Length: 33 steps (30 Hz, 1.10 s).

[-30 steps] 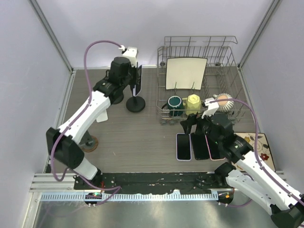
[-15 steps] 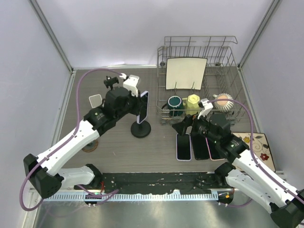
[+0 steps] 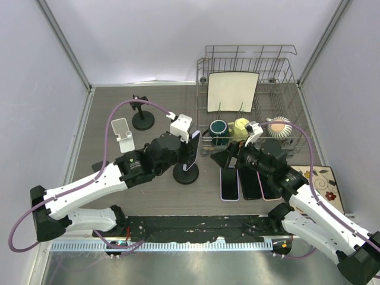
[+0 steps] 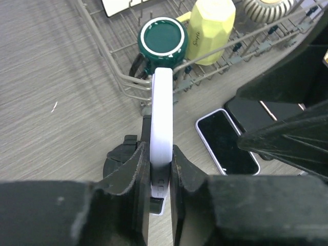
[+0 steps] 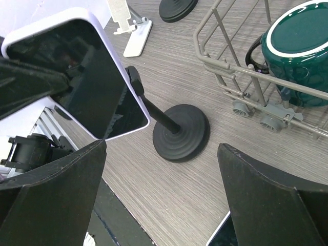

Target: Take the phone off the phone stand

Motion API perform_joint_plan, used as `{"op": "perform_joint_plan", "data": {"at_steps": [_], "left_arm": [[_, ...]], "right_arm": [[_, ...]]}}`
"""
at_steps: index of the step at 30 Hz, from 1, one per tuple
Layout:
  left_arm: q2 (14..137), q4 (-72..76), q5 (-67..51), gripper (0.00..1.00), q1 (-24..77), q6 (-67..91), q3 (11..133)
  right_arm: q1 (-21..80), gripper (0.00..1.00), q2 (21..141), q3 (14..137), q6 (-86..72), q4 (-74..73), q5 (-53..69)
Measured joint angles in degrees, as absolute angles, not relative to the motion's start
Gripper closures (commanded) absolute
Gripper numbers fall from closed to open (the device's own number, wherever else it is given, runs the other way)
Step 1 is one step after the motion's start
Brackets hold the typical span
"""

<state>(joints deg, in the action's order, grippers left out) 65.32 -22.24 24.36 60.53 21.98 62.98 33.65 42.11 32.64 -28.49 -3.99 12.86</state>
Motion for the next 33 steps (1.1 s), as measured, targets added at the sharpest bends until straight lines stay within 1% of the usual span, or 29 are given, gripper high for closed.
{"op": "perform_joint_plan", "data": {"at_steps": [1,2,4,5,7,8,11,16,19,24,33], "left_arm": [[65.5,-22.2,24.9,0.65,61.2,22.3,63.0],[65.6,-22.2,25.3,0.56,61.7,22.4,63.0],[65.6,-22.0,25.6,0.46,62.4,22.8,63.2],[65.6,-22.0,25.7,0.37,62.5,23.0,63.4],[65.6,-21.8,26.4,0.29,62.6,23.4,63.8],[65.6,-21.7,26.7,0.24,62.6,23.4,64.2],[65.6,-21.8,27.4,0.17,62.5,23.5,65.6],[64.4,-22.2,27.4,0.16,61.6,23.1,67.8],[62.5,-22.9,26.4,0.15,59.5,23.1,68.6],[58.8,-24.8,24.2,0.14,53.6,23.1,68.9],[50.7,-28.2,20.5,0.13,43.0,23.7,66.3]], "right_arm": [[33.7,0.05,42.3,32.6,-28.6,-3.8,13.0],[33.8,0.05,42.4,32.6,-28.6,-3.7,13.1],[34.1,0.05,43.0,32.6,-28.6,-3.4,13.2],[34.3,0.05,43.4,32.6,-28.6,-3.4,13.2],[35.0,0.05,44.2,32.6,-28.6,-3.3,13.2],[35.4,0.05,44.6,32.6,-28.4,-3.3,13.1],[36.5,0.05,45.4,32.7,-27.9,-3.1,12.8],[38.8,0.05,47.3,33.6,-26.1,-1.9,12.4],[40.8,0.04,48.6,34.8,-24.3,-0.4,11.8],[44.5,0.04,51.3,37.8,-21.1,2.7,11.5],[44.8,0.03,56.0,41.5,-18.4,8.5,13.5]]}}
